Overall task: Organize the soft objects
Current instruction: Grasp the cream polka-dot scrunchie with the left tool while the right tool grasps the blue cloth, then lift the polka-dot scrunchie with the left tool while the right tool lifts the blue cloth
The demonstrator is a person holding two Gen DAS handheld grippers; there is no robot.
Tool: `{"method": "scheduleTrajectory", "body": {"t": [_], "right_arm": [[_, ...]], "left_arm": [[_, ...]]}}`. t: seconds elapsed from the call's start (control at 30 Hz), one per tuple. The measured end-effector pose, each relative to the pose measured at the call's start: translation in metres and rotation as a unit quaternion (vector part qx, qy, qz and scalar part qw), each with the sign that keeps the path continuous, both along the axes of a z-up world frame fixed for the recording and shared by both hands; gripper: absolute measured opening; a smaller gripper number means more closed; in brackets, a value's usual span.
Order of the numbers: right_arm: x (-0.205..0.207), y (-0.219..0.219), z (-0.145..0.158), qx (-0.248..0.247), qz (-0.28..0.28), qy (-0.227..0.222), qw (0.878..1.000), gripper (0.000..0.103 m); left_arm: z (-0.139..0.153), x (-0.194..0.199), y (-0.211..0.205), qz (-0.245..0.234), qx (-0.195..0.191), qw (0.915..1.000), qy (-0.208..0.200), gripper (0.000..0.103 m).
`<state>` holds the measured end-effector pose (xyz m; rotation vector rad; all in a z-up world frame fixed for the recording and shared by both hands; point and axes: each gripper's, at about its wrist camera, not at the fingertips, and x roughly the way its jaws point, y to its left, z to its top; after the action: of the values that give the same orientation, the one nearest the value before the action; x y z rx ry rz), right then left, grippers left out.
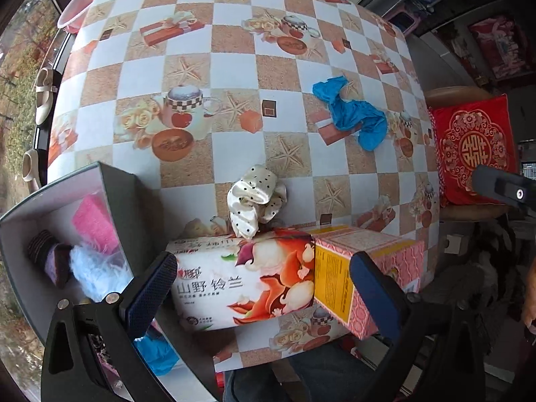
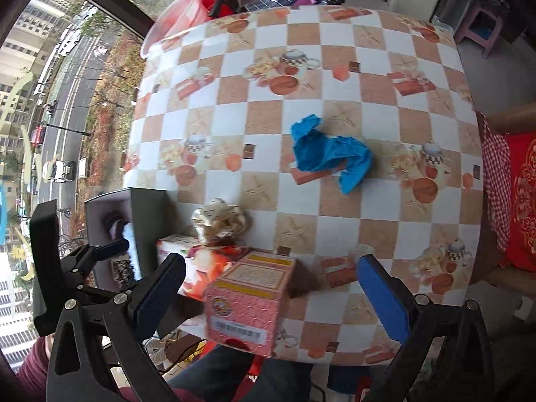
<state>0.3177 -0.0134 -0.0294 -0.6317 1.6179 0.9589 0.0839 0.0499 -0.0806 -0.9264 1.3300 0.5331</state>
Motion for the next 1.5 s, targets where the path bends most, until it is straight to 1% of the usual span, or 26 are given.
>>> {"method": "scheduleTrajectory", "body": {"t": [0.13,0.2,0.3,0.37,0.47,0.5,0.6,0.63,0.67,0.7,0.8,0.87,0.9,0.93,0.97,1.0,1.03,1.07,1.1,1.13,1.2,1.27,1.37,1.5], "right_arm": [[0.023,0.005,-0.06,-0.031,0.0,-0.012,0.999,0.103],[0.029,0.013,-0.084,-0.031,0.005,-0.02,0.999,0.103],[0.036,0.033,-0.115,-0.028,0.013,-0.025,0.999,0.103],[0.038,0.047,-0.131,-0.023,0.022,-0.032,0.999,0.103],[0.038,0.067,-0.153,-0.016,0.043,-0.048,0.998,0.103],[0.038,0.072,-0.159,-0.015,0.05,-0.055,0.997,0.103],[0.037,0.083,-0.177,-0.017,0.064,-0.062,0.996,0.103],[0.038,0.084,-0.183,-0.019,0.064,-0.062,0.996,0.103],[0.038,0.084,-0.185,-0.019,0.065,-0.068,0.995,0.103],[0.037,0.086,-0.184,-0.01,0.072,-0.08,0.994,0.103],[0.031,0.087,-0.183,-0.001,0.094,-0.085,0.992,0.103],[0.026,0.084,-0.178,0.002,0.107,-0.095,0.99,0.096],[0.024,0.082,-0.173,0.008,0.116,-0.101,0.988,0.085],[0.02,0.081,-0.17,0.013,0.124,-0.105,0.987,0.069],[0.019,0.08,-0.166,0.019,0.134,-0.106,0.985,0.06],[0.018,0.079,-0.164,0.028,0.14,-0.096,0.985,0.041],[0.02,0.078,-0.162,0.033,0.138,-0.079,0.987,0.029],[0.022,0.076,-0.162,0.035,0.13,-0.064,0.989,0.028],[0.026,0.072,-0.161,0.041,0.118,-0.046,0.991,0.027],[0.032,0.068,-0.158,0.052,0.102,-0.026,0.993,0.023],[0.04,0.058,-0.15,0.066,0.078,-0.005,0.995,0.023],[0.046,0.049,-0.139,0.081,0.063,0.004,0.995,0.023],[0.053,0.044,-0.127,0.089,0.049,0.008,0.995,0.023],[0.066,0.016,-0.114,0.089,0.035,0.013,0.995,0.023]], "left_arm": [[-0.043,0.039,0.01,-0.018,-0.015,0.9988,0.044,0.103],[-0.064,0.047,0.014,-0.019,-0.029,0.9975,0.062,0.103],[-0.091,0.054,0.021,-0.009,-0.049,0.9946,0.091,0.103],[-0.105,0.056,0.022,-0.001,-0.061,0.9923,0.108,0.102],[-0.12,0.059,0.024,0.009,-0.069,0.9897,0.126,0.099],[-0.124,0.059,0.025,0.014,-0.07,0.9887,0.132,0.096],[-0.138,0.056,0.026,0.028,-0.088,0.9851,0.145,0.092],[-0.142,0.056,0.025,0.028,-0.09,0.9838,0.152,0.091],[-0.141,0.057,0.024,0.025,-0.084,0.9841,0.154,0.091],[-0.141,0.059,0.023,0.02,-0.083,0.9841,0.156,0.09],[-0.142,0.061,0.02,0.012,-0.082,0.9824,0.168,0.086],[-0.143,0.064,0.017,0.012,-0.075,0.9814,0.176,0.082],[-0.142,0.063,0.016,0.01,-0.073,0.9816,0.176,0.079],[-0.14,0.065,0.015,0.007,-0.067,0.9822,0.175,0.071],[-0.137,0.067,0.014,0.002,-0.061,0.9831,0.173,0.064],[-0.134,0.069,0.013,-0.002,-0.057,0.9839,0.169,0.051],[-0.132,0.069,0.012,-0.006,-0.056,0.9853,0.161,0.038],[-0.128,0.07,0.01,-0.009,-0.053,0.9869,0.152,0.036],[-0.124,0.071,0.009,-0.016,-0.042,0.9883,0.146,0.031],[-0.119,0.071,0.009,-0.024,-0.027,0.9894,0.141,0.028],[-0.104,0.072,0.01,-0.027,-0.005,0.9929,0.116,0.027],[-0.09,0.072,0.012,-0.02,0.009,0.9954,0.093,0.027],[-0.075,0.073,0.015,-0.016,0.025,0.9968,0.075,0.027],[-0.06,0.067,0.016,-0.015,0.035,0.9973,0.063,0.027]]}}
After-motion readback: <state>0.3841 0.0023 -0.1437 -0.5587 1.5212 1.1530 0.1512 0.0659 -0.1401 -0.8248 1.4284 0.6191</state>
